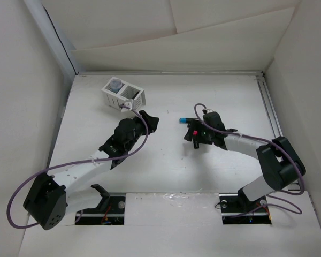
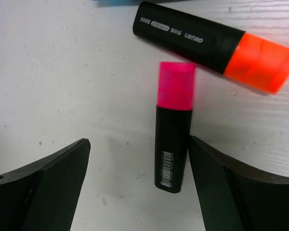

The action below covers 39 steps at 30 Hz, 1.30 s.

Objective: Sort the stationery into containers
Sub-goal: Move the stationery to the center of the board, then pick up the stationery from the center of the board.

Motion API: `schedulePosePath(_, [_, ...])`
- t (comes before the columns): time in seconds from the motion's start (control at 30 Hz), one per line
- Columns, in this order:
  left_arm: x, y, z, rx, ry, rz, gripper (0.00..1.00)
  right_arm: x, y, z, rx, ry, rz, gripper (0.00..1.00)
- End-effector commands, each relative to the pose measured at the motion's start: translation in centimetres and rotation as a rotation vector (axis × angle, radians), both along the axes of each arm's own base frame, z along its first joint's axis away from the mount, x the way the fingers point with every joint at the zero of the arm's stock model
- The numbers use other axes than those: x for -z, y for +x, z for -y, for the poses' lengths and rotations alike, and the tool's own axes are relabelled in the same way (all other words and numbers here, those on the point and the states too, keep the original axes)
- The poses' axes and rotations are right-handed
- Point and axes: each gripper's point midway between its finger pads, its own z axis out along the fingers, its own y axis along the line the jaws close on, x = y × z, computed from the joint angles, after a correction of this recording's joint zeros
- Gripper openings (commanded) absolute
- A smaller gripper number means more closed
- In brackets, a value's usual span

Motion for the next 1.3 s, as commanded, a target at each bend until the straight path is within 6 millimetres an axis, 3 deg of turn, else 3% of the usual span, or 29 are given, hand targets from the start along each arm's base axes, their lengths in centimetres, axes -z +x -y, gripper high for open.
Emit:
schedulePosePath(0.0, [-1.9,-0.4,-0.2,0.008,-0.048,0.048,0.36,0.9,-1.6,-0.4,0.007,-0.030,-0.022,0.88])
schedulePosePath(0.27, [-1.9,-1.0,-0.8,-0.003,-0.056,0.046,0.36,2.5,-2.8,-0.5,0.081,-0.159,-0.006,0.80])
schedulePosePath(0.77, [-1.9,-1.6,-1.3,-0.003,-0.051,0.041,0.36,4.3,-1.8,-0.6,0.240,-0.291,0.013,0.47])
schedulePosePath(0.93, [-2.2,-1.7,-1.4,-0.003,-0.057,0.048,0.36,5.6,-3.0,-2.1,0.198,-0.307,-0.008,0.45])
schedulePosePath(1.03, [-2.2,-1.7,-1.4,-0.003,-0.057,0.048,0.36,6.1,-3.7,-2.2,0.214,-0.314,-0.010,0.59])
schedulePosePath(1.07, [-2.2,-1.7,-1.4,-0.003,-0.057,0.048,0.36,6.5,-4.3,-2.1,0.201,-0.325,-0.017,0.59])
schedulePosePath(1.2, [-1.8,-1.9,-1.3,0.006,-0.052,0.040,0.36,6.1,-4.7,-2.5,0.194,-0.318,-0.003,0.32])
schedulePosePath(1.27, [-1.6,-1.9,-1.4,0.006,-0.047,0.032,0.36,5.8,-4.9,-2.9,0.183,-0.309,0.005,0.27])
